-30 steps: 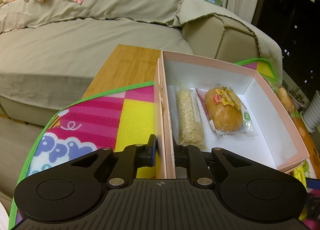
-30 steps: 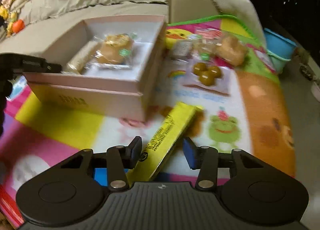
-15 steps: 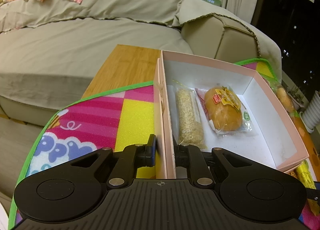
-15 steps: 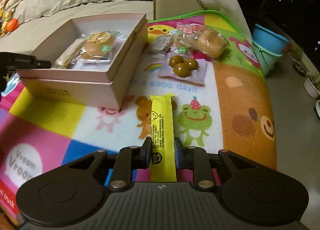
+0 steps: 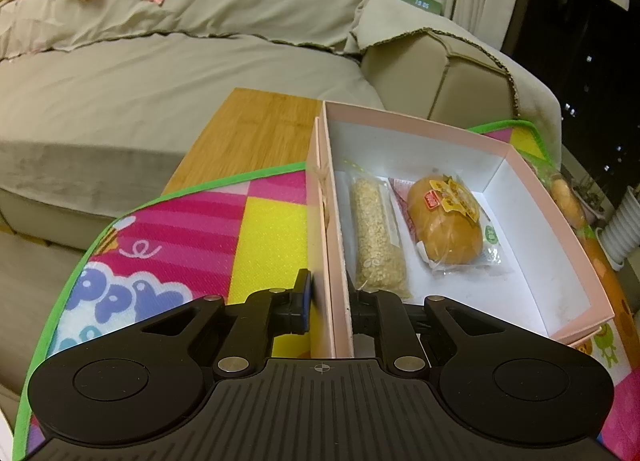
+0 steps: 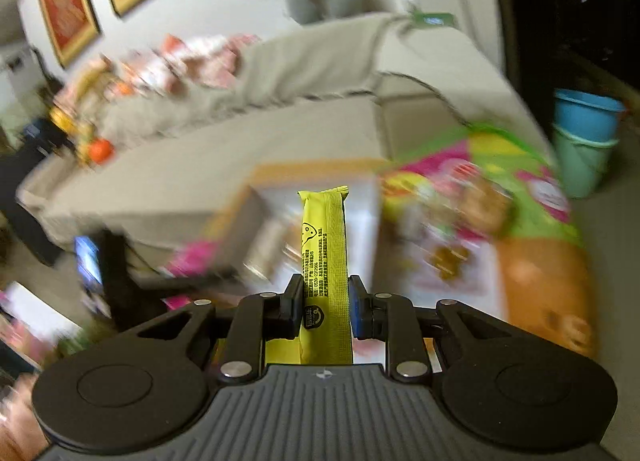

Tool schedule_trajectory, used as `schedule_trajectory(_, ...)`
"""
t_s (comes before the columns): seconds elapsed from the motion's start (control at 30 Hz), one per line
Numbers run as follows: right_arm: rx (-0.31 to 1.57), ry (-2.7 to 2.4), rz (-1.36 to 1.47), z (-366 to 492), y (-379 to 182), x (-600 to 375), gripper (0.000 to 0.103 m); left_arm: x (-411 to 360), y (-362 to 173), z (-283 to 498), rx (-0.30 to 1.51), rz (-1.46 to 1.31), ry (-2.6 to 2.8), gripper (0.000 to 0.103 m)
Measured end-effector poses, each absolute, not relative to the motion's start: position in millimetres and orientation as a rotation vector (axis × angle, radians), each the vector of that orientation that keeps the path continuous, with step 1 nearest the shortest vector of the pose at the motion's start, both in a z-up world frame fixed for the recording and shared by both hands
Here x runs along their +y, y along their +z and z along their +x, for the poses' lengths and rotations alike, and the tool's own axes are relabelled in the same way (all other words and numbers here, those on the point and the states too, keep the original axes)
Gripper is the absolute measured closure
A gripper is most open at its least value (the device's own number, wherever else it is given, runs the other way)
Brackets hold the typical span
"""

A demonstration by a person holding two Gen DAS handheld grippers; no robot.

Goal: Organize objects
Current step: 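Place the yellow wafer bar into the box with the right gripper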

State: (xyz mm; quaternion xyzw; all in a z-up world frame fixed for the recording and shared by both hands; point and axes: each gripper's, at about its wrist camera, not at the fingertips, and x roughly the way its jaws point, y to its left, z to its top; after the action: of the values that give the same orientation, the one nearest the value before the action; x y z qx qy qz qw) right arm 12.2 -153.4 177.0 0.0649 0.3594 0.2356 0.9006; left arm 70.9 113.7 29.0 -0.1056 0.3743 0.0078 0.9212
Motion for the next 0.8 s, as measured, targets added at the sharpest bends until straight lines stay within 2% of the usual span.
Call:
schedule_trajectory(0.13, 0.7, 0.548, 0.184, 42, 186, -110, 0.081, 115, 29, 70, 0.768, -0.219, 0.015, 0.088)
schedule_trajectory(0.2, 0.69, 0.583, 0.227, 62, 186, -87, 0.075, 115, 29, 70, 0.768, -0.217, 0.015, 0.088)
schedule_trajectory(0.37, 0.709, 0.617, 0.236, 88, 172, -52, 0.075, 116, 28, 68, 0.764, -0.212, 0.006, 0.087)
schedule_trajectory(0.53, 0.724, 0.554, 0.217, 87, 156, -80, 0.074, 119, 27, 67, 0.763, -0.212, 0.009, 0.087)
schedule_trajectory(0.67, 0.758, 0.431, 0.21, 89, 136, -122, 0.062, 117, 27, 67, 0.765, -0.214, 0.008, 0.087)
schedule_trajectory(0.8, 0.794, 0.292, 0.173, 90, 110, -167, 0.057, 116, 28, 68, 0.768, -0.213, 0.012, 0.087)
